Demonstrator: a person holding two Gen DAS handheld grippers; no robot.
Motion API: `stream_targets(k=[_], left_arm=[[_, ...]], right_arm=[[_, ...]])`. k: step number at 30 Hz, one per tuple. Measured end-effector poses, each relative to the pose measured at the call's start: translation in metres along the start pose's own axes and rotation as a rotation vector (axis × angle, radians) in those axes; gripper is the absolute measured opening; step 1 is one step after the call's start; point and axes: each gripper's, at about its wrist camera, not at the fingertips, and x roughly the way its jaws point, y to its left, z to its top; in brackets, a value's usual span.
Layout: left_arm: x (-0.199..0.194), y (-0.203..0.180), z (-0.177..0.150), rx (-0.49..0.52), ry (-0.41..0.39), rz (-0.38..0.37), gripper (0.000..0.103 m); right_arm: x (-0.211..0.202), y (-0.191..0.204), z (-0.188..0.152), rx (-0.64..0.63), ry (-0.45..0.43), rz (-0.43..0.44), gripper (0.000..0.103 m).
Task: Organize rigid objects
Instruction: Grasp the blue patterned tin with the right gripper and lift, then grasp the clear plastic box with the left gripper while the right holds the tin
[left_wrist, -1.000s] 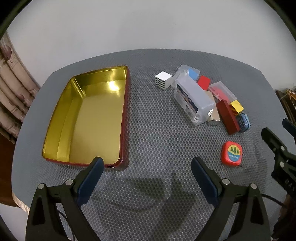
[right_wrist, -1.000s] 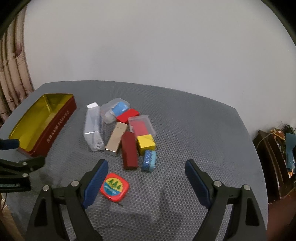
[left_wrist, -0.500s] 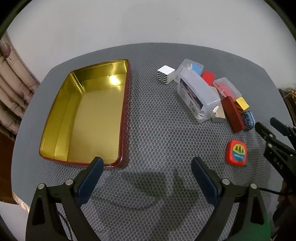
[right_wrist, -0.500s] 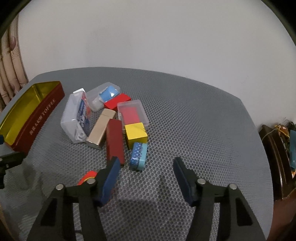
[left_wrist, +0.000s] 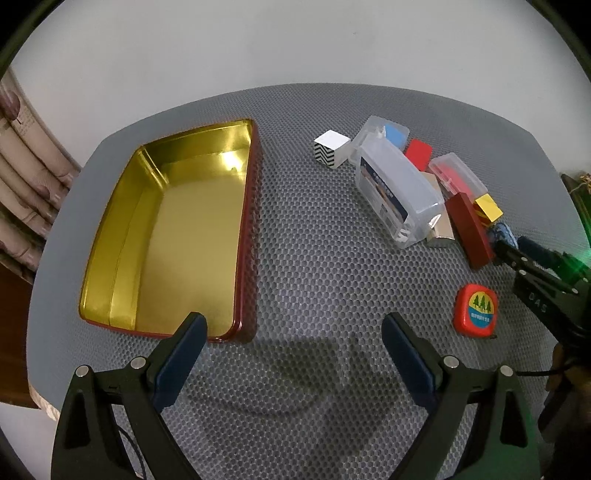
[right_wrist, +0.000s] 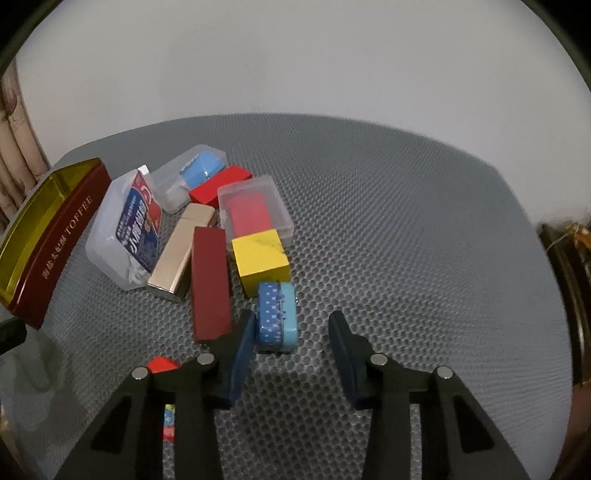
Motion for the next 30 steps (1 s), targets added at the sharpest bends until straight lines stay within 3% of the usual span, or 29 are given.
stream_targets(k=[6,9,18,23,26,30], left_arm=[[-0.001,0.0,0.006,0.002,-0.001,0.011,0.094],[-0.003,-0.002,0.009,0.005,-0.005,0.013,0.094],[-0.002,-0.015,0.026,0.009,0.009,-0.016,0.094],[0.0,-0.018,0.043,-0.048,0.046,-0.092,0.094],[-0.002,-0.021,0.055,-0.082,0.05,-0.144,0.094],[0.001,-0.029,0.074,-0.098,0.045,-0.137,0.094]], right_arm=[[0.011,-0.002,-0.003,0.012,-0.003,0.034,0.036],[0.012,0.001,-0.005,-0.018,-0.019,0.043,0.022],[0.003,-0.012,-0.015,-0.009,-0.07,-0.021,0.022],[0.009,-0.027,-0.017,0.042,-0.078,-0.052,0.022],[0.009,-0.016,-0.017,0.061,-0.09,-0.041,0.022],[0.009,-0.01,-0.018,0.054,-0.1,-0.051,0.022]])
